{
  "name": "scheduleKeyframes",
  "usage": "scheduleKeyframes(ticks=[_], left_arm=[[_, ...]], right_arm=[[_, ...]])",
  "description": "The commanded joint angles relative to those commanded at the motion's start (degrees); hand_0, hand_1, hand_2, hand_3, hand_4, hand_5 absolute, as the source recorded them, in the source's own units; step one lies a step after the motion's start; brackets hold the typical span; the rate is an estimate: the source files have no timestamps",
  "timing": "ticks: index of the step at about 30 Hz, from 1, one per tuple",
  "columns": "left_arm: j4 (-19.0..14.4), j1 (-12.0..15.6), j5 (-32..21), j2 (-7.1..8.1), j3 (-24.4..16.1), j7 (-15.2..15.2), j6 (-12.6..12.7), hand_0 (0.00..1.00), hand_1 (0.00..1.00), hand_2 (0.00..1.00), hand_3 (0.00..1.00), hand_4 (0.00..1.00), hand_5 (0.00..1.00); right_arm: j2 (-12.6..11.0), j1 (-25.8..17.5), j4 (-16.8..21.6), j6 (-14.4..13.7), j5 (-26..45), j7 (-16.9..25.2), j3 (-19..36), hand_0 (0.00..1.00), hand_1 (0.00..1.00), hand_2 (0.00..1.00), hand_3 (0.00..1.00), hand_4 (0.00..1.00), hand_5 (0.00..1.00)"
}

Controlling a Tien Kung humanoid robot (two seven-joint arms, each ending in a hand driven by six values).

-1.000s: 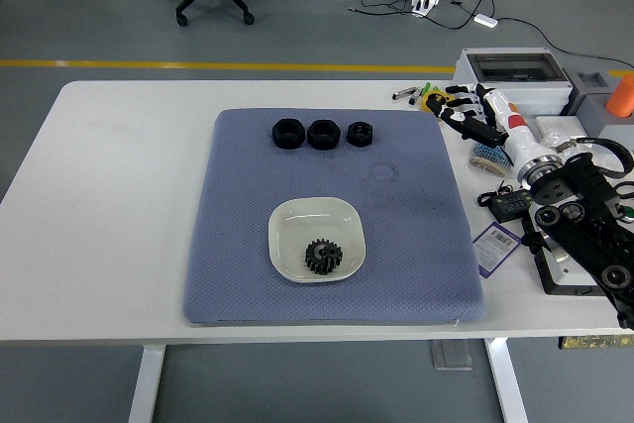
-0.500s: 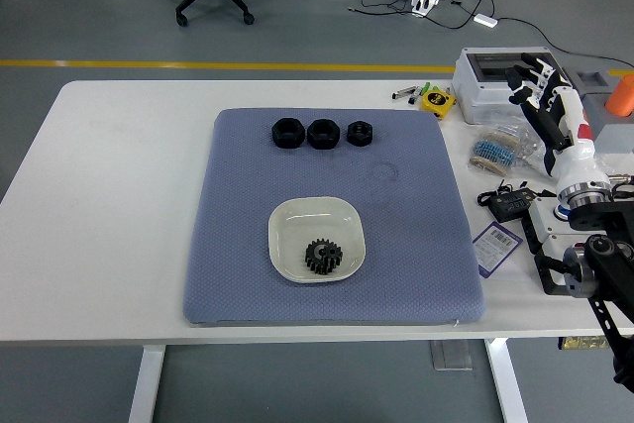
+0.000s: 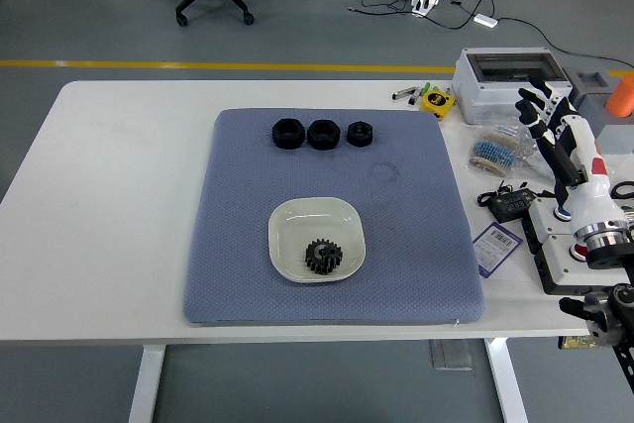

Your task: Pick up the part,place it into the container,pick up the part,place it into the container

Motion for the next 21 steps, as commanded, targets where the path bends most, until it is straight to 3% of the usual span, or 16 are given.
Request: scheduleKeyframes(ticks=[7, 11, 15, 21], left_arm=[[0.1, -1.2, 12.3, -1.14, -10.2, 1.9, -0.8, 0.720, 0.692, 0.666, 0.585, 0.636, 0.632], [0.0, -1.1, 10.1, -0.69, -7.9, 1.5, -0.9, 0.720, 0.692, 0.666, 0.585, 0.636, 0.632], [-0.2, -1.2, 5.7, 0.60, -2.4, 0.3, -1.1, 0.719, 0.693, 0.667, 0.587, 0.635, 0.630], [-0.2, -1.5, 7.4, 1.24, -3.4, 0.6, -1.3, 0.718, 0.691, 0.662, 0.588, 0.634, 0.628]], right_arm=[[-1.1, -4.1, 3.4, -0.5, 0.6, 0.3, -0.7, 0.917, 0.854, 0.880, 0.915, 0.998, 0.813], [-2.3, -7.1, 5.5, -0.6, 0.8, 0.6, -0.8, 0.917, 0.854, 0.880, 0.915, 0.998, 0.813], [-3.3, -10.7, 7.8, -1.0, 1.4, 1.6, 0.4, 0.917, 0.853, 0.877, 0.905, 0.998, 0.814], [-4.7, -14.0, 11.2, -0.5, 2.4, 2.2, 2.8, 0.919, 0.854, 0.875, 0.904, 0.998, 0.824]])
